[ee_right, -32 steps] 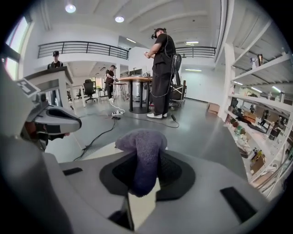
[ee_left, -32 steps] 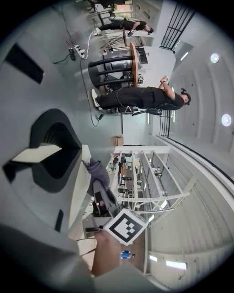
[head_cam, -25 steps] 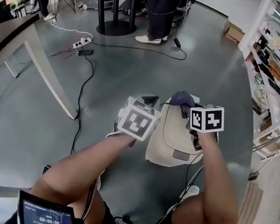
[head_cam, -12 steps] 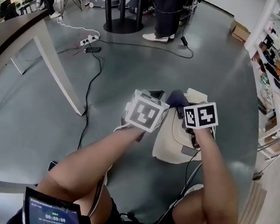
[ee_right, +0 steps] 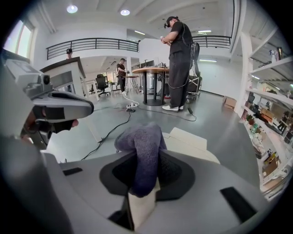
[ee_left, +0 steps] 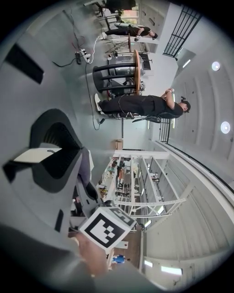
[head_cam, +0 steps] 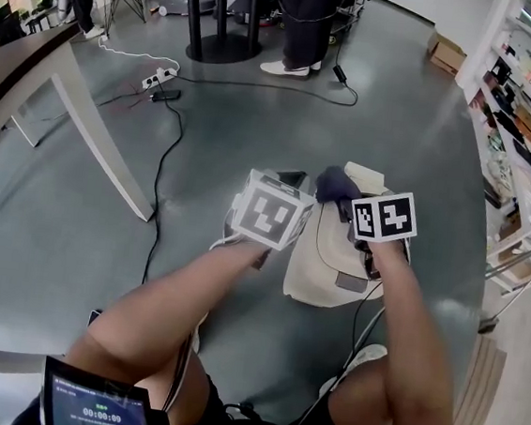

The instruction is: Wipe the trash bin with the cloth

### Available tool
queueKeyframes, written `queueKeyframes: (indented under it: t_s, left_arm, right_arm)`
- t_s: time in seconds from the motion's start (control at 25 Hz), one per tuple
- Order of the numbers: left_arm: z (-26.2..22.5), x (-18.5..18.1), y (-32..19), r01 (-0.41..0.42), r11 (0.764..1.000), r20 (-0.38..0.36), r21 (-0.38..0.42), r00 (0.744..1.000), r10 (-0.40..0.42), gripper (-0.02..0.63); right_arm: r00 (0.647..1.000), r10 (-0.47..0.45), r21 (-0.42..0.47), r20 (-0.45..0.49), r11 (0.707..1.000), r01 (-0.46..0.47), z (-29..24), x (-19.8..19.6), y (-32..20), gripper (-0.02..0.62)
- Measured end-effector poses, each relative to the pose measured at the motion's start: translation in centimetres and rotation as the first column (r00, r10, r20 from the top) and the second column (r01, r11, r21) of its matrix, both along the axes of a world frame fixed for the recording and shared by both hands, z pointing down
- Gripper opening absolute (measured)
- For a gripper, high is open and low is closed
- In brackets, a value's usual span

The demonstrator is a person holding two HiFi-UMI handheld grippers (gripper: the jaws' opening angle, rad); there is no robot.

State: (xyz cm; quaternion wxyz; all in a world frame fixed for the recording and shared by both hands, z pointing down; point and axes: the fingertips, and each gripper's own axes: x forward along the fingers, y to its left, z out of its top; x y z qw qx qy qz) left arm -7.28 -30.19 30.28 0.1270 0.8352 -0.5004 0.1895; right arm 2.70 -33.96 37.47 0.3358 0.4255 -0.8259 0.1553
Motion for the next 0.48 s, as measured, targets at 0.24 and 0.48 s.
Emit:
queueKeyframes:
  t_s: [0.24, 0.48]
  left_arm:
    - [-0.4, 0.6, -0.1, -0.014, 1.0, -0.002, -0.003, 1.0, 0.014, -0.003]
    - [-1.2, 0.7, -0.5, -0.013, 1.0, -0.035, 0.01, 0.999, 0.014, -0.003]
  right_arm:
    - [0.999, 0.041, 0.007, -0.013, 0.999, -0.041, -0.3, 2.5, -0.1, 0.089]
    - [0.997, 0.082, 0.005, -0.008, 0.997, -0.082, -0.3, 5.0, 0.1, 0.089]
